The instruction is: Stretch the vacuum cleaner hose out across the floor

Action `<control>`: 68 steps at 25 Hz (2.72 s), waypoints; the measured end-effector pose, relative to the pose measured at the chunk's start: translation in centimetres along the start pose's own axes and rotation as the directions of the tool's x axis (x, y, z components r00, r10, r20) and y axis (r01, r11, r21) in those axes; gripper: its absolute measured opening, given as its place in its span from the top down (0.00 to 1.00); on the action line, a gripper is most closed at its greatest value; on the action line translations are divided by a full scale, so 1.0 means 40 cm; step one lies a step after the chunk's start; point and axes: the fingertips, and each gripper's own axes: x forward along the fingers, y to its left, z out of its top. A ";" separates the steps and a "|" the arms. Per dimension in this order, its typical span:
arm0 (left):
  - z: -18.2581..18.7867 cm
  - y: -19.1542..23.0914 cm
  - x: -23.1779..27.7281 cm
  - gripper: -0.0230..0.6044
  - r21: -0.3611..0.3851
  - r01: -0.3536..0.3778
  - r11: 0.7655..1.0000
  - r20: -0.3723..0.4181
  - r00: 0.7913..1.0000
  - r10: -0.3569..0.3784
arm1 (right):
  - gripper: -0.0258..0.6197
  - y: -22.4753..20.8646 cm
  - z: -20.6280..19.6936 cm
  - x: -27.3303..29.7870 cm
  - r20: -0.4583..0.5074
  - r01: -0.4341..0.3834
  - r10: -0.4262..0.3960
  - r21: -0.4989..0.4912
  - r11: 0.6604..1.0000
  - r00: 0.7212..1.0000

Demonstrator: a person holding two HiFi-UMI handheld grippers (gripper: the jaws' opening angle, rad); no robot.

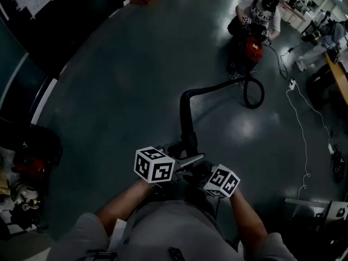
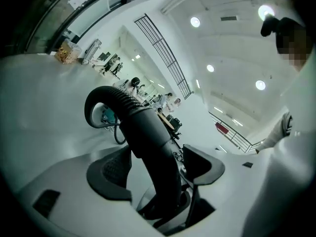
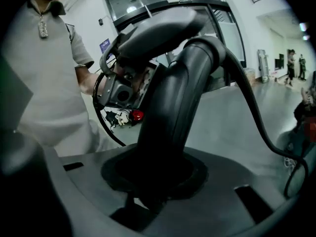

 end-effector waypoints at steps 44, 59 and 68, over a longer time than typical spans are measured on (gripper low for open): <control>-0.125 -0.133 -0.321 0.53 0.380 0.868 0.320 -0.906 0.418 -0.058 | 0.52 -0.297 0.232 -0.417 0.030 0.842 -0.911 -0.395 0.366 0.410; -0.142 -0.213 -0.191 0.54 0.234 0.966 0.112 -0.966 0.244 -0.086 | 0.68 -0.120 0.013 -0.680 -0.173 0.973 -0.984 -0.231 0.000 -0.042; -0.298 -0.300 -0.126 0.55 0.034 0.997 -0.067 -0.999 0.036 0.034 | 0.68 0.144 -0.272 -0.713 -0.416 0.987 -0.900 0.033 -0.159 -0.131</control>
